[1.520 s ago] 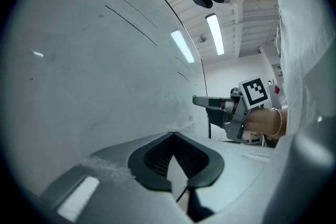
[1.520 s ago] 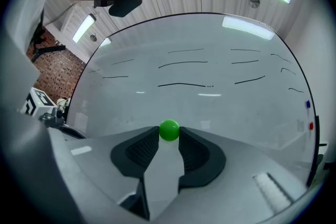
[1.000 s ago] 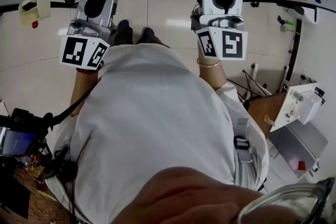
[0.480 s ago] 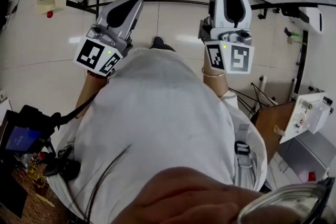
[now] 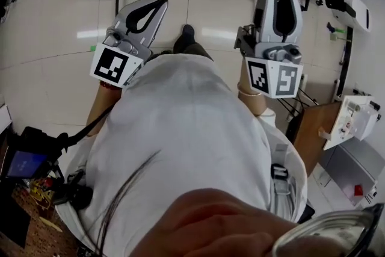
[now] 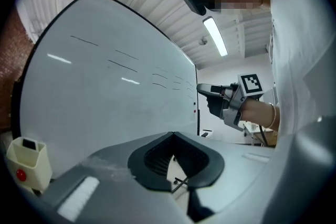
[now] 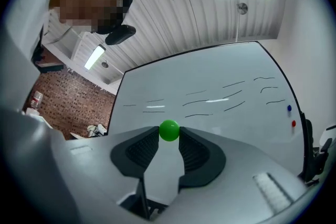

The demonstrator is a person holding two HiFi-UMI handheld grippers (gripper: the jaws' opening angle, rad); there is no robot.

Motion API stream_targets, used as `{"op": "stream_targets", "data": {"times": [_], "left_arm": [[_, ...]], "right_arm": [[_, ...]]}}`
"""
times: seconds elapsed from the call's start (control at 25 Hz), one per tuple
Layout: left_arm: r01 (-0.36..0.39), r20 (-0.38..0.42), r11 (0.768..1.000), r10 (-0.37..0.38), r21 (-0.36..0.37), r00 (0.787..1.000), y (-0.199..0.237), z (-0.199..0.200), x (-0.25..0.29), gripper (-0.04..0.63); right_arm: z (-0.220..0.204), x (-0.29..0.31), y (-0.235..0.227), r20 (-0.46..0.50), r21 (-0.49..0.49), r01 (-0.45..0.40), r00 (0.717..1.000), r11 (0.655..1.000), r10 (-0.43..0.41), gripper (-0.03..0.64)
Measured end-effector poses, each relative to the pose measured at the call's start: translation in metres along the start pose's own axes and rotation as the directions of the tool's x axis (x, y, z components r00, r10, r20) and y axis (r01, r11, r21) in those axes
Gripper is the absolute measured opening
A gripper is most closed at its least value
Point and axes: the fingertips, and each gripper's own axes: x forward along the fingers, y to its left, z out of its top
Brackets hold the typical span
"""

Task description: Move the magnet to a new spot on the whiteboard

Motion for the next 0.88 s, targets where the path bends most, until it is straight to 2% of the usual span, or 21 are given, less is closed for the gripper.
{"op": "stream_targets", "data": {"times": [0.12,0.28,0.44,0.6,0.76,0.88], "left_arm": [[0.006,0.006,0.999,-0.006,-0.034,1.000,-0.010,-0.003,-0.004,0.006],[0.039,-0.056,0.998,-0.043,-0.057,0.998,-0.027,-0.027,-0.005,0.006],[0.083,-0.014,0.996,-0.084,-0.033,0.996,-0.036,-0.022,-0.008,0.006],[0.043,0.069,0.999,-0.042,-0.018,0.997,-0.021,-0.002,-0.007,0.006],[0.031,0.036,0.999,-0.032,0.019,0.999,-0.012,-0.001,-0.007,0.006],[0.026,0.026,1.000,-0.026,0.009,0.999,-0.012,0.003,0.000,0.006]], "right_arm": [[0.003,-0.010,0.006,-0.035,-0.001,0.000,0.999,1.000,0.000,0.123],[0.006,-0.031,0.013,-0.055,0.017,0.030,0.998,0.999,-0.029,0.123],[-0.001,-0.043,0.019,-0.053,0.022,0.036,0.998,0.999,-0.035,0.123],[0.002,-0.039,0.014,-0.024,0.015,0.043,0.999,0.999,-0.042,0.123],[0.002,-0.033,0.019,-0.025,0.019,0.019,1.000,1.000,-0.018,0.124],[0.003,-0.029,0.026,-0.040,0.015,-0.032,0.999,0.999,0.032,0.124]]}}
